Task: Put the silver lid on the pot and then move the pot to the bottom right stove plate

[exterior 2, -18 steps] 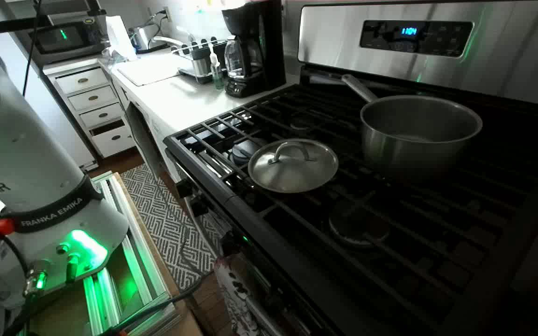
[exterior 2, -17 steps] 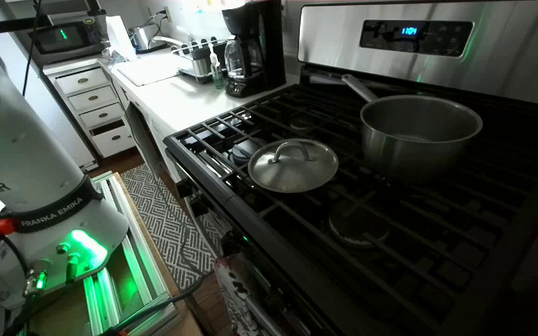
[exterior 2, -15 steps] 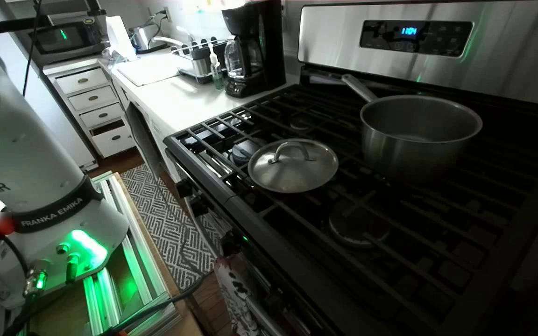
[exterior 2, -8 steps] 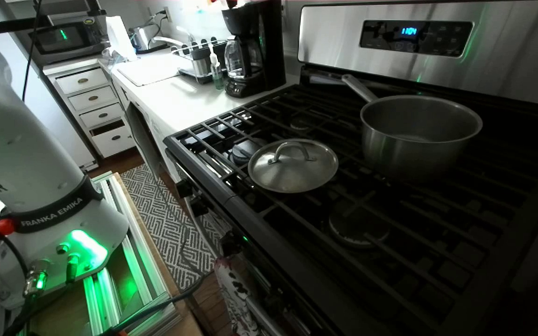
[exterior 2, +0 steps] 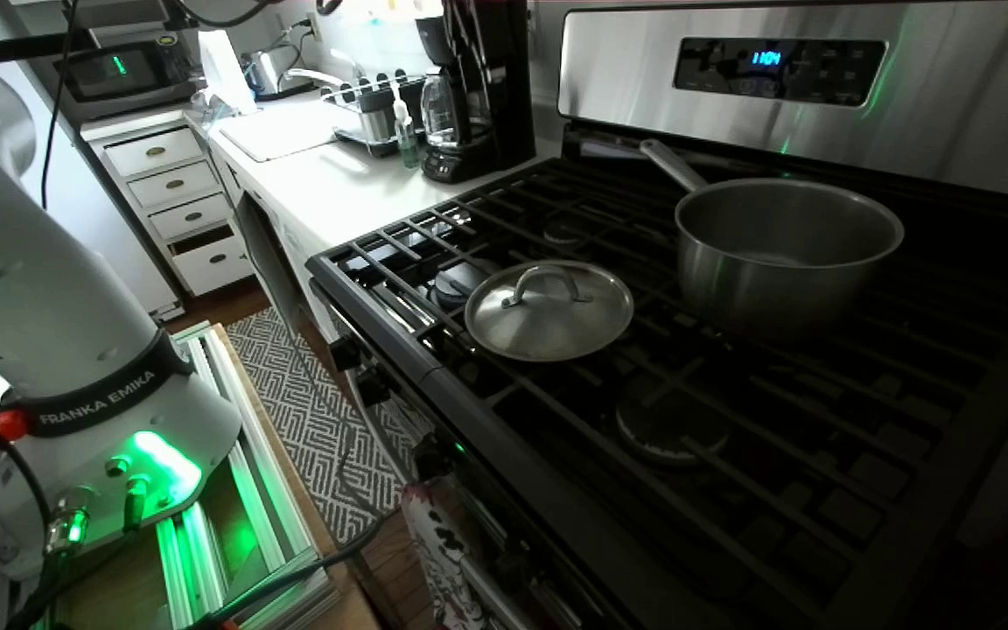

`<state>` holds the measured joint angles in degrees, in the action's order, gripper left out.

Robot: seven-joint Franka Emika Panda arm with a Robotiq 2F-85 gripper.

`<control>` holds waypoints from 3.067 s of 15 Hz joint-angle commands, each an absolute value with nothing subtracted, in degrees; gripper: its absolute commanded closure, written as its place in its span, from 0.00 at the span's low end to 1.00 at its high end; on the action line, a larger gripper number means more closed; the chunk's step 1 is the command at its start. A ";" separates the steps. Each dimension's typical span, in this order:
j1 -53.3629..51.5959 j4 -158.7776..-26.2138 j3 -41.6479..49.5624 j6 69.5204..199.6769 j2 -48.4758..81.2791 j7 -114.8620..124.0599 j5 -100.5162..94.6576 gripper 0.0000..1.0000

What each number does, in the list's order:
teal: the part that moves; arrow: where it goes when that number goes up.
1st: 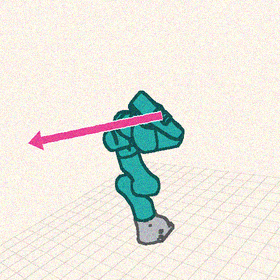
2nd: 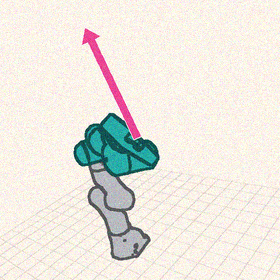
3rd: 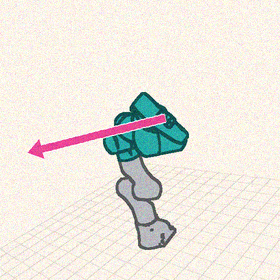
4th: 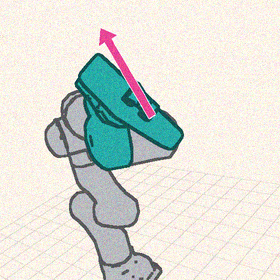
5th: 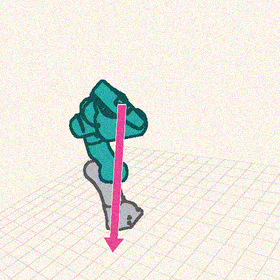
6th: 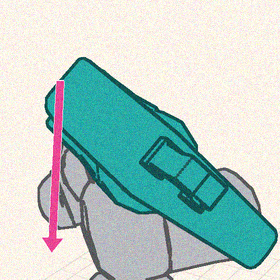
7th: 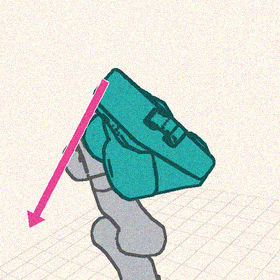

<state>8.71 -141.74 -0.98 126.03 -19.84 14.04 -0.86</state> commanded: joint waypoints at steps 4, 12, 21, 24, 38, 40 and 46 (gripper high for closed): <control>11.47 -145.74 3.31 131.68 -14.88 17.56 -2.66 0.00; 12.37 -146.09 6.66 131.59 -12.47 16.46 -2.32 0.00; 13.20 -142.84 8.70 131.95 -2.38 17.31 -5.52 0.00; 12.87 -142.19 9.86 134.01 0.41 17.10 -4.59 0.00; 12.13 -138.76 11.16 134.52 6.38 15.85 -2.21 0.73; 12.09 -138.52 11.16 134.38 6.37 15.89 -2.23 0.87; 12.04 -138.19 11.13 133.70 5.64 15.44 -2.11 0.98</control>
